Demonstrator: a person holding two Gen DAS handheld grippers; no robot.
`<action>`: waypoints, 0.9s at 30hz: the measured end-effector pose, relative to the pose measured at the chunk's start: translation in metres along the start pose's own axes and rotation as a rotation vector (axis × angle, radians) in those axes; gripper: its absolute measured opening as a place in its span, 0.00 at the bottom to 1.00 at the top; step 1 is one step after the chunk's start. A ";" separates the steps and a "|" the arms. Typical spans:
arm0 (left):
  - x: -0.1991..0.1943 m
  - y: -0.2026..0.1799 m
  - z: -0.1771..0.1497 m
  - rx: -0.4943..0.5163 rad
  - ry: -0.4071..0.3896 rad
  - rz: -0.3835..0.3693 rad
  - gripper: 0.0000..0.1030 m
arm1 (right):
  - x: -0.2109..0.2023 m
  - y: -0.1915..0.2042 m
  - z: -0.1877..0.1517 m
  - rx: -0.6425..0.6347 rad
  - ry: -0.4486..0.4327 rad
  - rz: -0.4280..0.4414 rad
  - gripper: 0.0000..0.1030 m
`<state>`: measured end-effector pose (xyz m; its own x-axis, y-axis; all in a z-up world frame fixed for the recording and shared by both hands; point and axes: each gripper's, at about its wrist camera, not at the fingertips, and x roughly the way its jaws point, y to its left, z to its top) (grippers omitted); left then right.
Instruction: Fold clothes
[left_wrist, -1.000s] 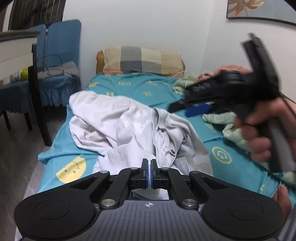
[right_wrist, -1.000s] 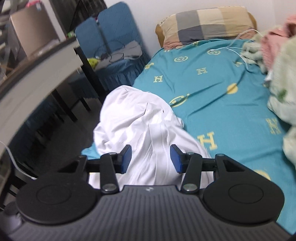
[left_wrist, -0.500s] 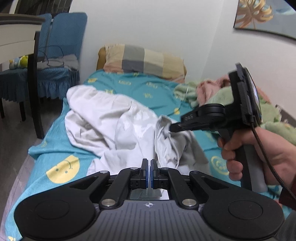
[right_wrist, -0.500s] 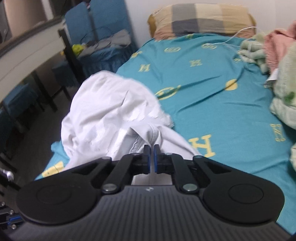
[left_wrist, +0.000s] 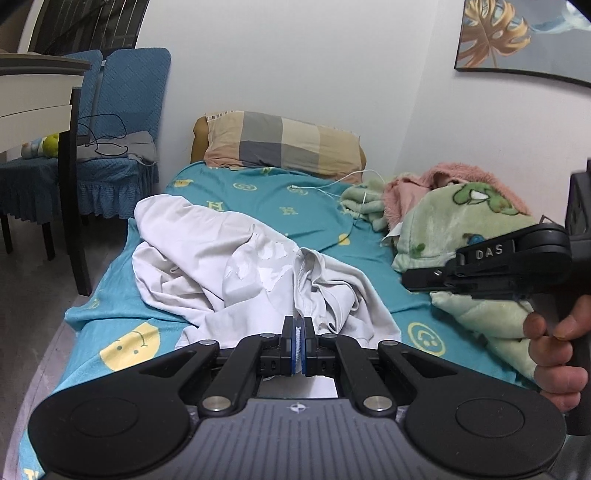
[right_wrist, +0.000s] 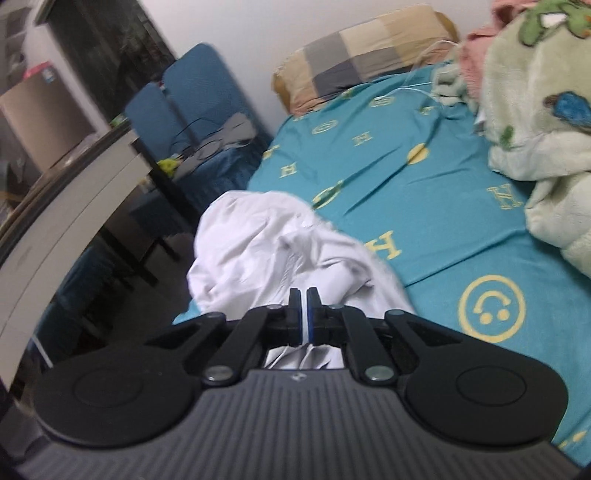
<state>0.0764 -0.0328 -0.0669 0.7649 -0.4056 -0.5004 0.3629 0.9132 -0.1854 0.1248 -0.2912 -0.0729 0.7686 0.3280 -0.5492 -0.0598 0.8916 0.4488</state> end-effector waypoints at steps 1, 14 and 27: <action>0.000 0.000 0.000 -0.001 -0.002 0.002 0.02 | 0.005 0.004 0.005 -0.015 0.002 0.001 0.07; 0.015 0.031 0.006 -0.119 0.016 0.005 0.02 | 0.138 0.017 0.047 -0.230 0.186 -0.147 0.44; -0.002 0.041 0.012 -0.125 -0.023 -0.017 0.02 | 0.090 0.025 0.055 -0.223 0.009 -0.270 0.05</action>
<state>0.0958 0.0050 -0.0636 0.7720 -0.4202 -0.4770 0.3076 0.9036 -0.2982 0.2276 -0.2569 -0.0719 0.7701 0.0733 -0.6337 0.0062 0.9925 0.1223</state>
